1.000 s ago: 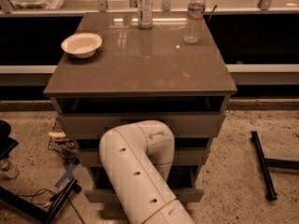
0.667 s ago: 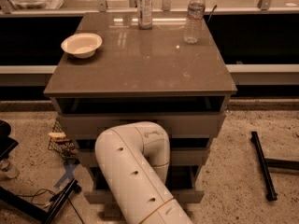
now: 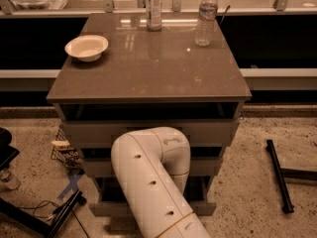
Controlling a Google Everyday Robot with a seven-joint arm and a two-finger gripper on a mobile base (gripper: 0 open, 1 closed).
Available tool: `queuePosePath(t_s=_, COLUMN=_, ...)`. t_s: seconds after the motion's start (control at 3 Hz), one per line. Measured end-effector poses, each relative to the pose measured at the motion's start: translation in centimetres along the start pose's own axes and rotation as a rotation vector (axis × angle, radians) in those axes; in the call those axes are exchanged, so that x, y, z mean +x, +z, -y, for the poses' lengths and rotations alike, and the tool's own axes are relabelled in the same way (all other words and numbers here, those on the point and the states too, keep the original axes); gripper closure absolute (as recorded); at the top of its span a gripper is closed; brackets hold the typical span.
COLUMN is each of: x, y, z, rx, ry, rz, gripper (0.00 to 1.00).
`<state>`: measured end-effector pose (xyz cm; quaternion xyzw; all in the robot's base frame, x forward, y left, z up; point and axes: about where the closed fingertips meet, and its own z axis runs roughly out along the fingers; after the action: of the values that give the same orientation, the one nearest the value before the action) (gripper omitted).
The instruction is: Open bottom drawer
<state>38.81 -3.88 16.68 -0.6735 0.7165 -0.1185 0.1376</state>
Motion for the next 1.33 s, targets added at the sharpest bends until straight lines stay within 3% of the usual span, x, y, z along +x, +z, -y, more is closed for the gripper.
queuePosePath(t_s=0.33, x=1.4, y=-2.9, z=5.3, rx=0.128, ry=0.007, rz=0.046, gripper=1.0)
queuePosePath(t_s=0.67, x=2.3, y=-7.9, z=12.2, rx=0.312, ry=0.008, rz=0.115, gripper=1.0)
queuePosePath(t_s=1.0, x=3.2, y=-11.6, z=16.8, rx=0.453, ry=0.013, rz=0.176, gripper=1.0)
queuePosePath(t_s=1.33, x=3.1, y=-12.6, z=17.9, rx=0.489, ry=0.008, rz=0.204, gripper=1.0)
